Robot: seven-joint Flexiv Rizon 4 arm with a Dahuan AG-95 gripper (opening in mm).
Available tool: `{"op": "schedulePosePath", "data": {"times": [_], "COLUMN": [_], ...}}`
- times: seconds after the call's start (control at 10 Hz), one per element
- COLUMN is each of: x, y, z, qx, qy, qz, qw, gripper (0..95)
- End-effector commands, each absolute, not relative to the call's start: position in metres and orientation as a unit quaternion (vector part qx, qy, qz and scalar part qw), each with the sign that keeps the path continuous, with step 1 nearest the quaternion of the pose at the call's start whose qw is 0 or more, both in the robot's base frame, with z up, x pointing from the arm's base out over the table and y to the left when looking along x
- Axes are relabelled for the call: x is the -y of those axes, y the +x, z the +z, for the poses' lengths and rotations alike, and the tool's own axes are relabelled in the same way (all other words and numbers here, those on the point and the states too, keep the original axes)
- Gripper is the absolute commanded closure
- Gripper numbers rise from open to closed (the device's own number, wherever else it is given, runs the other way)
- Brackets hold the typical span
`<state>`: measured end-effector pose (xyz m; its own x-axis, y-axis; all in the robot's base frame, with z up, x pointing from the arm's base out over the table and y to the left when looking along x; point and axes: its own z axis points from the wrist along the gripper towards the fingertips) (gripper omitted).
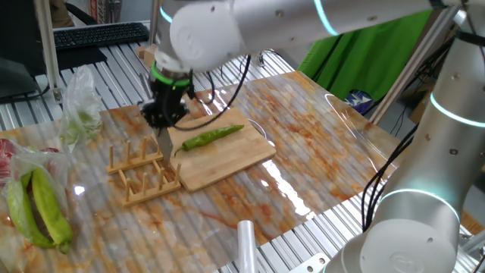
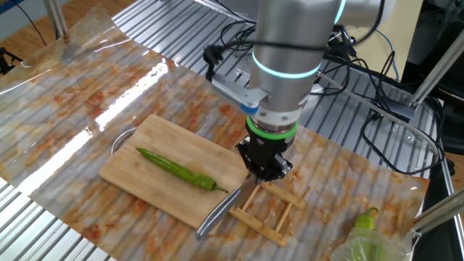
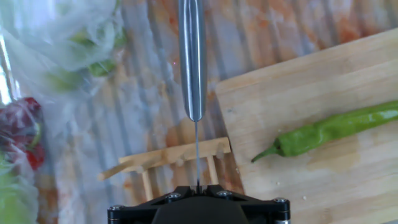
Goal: Chop the chili peppers
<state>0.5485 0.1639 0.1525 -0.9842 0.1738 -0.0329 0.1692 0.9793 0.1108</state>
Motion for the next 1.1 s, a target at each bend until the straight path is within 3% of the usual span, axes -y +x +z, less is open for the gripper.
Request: {"op": "schedulePosePath", "data": {"times": [0.1,0.5,1.1], "x": [-0.155,-0.140,-0.106], "y": [0.554,0.563,0.580], "z": [0.168,0.186,0.166], "qx": [-0.995,-0.997,-0.999], "qy": [0.078,0.056,0.013], "qz": [0.055,0.050,0.039], "qw": [0.020,0.019,0.017], "gripper": [95.0,95.0,95.0]}}
